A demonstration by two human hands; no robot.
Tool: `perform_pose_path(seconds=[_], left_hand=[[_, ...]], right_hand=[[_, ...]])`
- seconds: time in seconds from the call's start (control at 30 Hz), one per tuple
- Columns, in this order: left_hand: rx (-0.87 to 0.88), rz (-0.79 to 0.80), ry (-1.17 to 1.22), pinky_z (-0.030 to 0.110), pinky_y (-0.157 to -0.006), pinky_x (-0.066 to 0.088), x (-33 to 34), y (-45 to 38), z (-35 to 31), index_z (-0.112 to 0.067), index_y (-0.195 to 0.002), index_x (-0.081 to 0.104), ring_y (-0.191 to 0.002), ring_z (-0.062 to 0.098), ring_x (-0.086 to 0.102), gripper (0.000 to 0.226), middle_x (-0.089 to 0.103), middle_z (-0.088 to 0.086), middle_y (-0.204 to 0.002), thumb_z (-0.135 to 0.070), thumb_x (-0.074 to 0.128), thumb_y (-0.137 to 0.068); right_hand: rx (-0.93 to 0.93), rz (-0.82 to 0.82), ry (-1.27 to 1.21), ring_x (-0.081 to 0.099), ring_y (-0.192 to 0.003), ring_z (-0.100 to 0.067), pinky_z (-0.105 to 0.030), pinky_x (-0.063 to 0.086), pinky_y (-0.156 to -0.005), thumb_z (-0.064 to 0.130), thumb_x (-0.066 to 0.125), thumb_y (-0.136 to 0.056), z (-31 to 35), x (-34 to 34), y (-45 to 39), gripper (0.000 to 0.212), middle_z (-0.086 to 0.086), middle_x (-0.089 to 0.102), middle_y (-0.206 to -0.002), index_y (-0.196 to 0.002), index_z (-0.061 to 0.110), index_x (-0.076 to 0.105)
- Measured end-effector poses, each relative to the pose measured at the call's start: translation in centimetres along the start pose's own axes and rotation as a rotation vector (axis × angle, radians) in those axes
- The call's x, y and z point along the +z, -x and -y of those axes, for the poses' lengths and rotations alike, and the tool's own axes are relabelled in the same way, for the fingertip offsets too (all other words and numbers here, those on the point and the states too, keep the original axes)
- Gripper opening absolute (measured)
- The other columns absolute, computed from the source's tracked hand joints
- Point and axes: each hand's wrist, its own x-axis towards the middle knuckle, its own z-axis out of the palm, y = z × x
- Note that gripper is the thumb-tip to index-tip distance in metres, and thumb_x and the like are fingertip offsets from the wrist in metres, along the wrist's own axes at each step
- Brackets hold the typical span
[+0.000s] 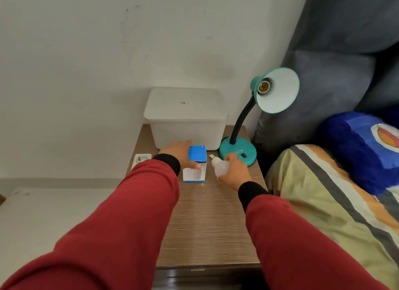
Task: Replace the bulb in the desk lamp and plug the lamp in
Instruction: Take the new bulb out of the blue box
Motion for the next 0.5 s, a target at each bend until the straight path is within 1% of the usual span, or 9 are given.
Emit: perform_pose_path(seconds=[0.1,0.17,0.27,0.5], left_hand=[[0.005,0.006,0.020,0.041,-0.107,0.037,0.3,-0.6,0.4,-0.017,-0.150,0.019,-0.133,0.028,0.039,0.091,0.038,0.010,-0.147,-0.054,0.064,-0.080],[0.006,0.001,0.019,0.040,-0.108,0.036,0.5,-0.9,0.6,-0.018,-0.151,0.018,-0.134,0.028,0.038,0.091,0.037,0.010,-0.148,-0.054,0.063,-0.081],[0.010,-0.015,0.015,0.038,-0.108,0.034,1.0,-1.1,0.8,-0.018,-0.151,0.018,-0.135,0.027,0.037,0.089,0.035,0.008,-0.149,-0.054,0.062,-0.082],[0.028,-0.067,0.036,0.037,-0.107,0.036,1.5,-1.4,1.1,-0.019,-0.150,0.022,-0.133,0.025,0.039,0.085,0.039,0.006,-0.146,-0.052,0.063,-0.083]], right_hand=[[0.009,0.042,0.002,0.053,-0.116,-0.028,-0.033,0.044,-0.096,0.010,0.075,-0.076,-0.6,0.3,-0.3,0.059,-0.015,0.055,-0.126,-0.127,0.011,0.046],[0.021,0.065,-0.008,0.053,-0.119,-0.027,-0.031,0.042,-0.098,0.012,0.076,-0.075,-1.0,0.5,-0.5,0.063,-0.013,0.055,-0.129,-0.131,0.012,0.045],[0.040,0.078,-0.019,0.053,-0.120,-0.026,-0.030,0.042,-0.098,0.014,0.076,-0.076,-1.4,0.8,-0.6,0.064,-0.012,0.055,-0.130,-0.133,0.013,0.045],[0.080,0.112,-0.027,0.051,-0.121,-0.026,-0.033,0.043,-0.099,0.020,0.077,-0.075,-2.4,1.5,-1.1,0.068,-0.012,0.053,-0.132,-0.134,0.014,0.043]])
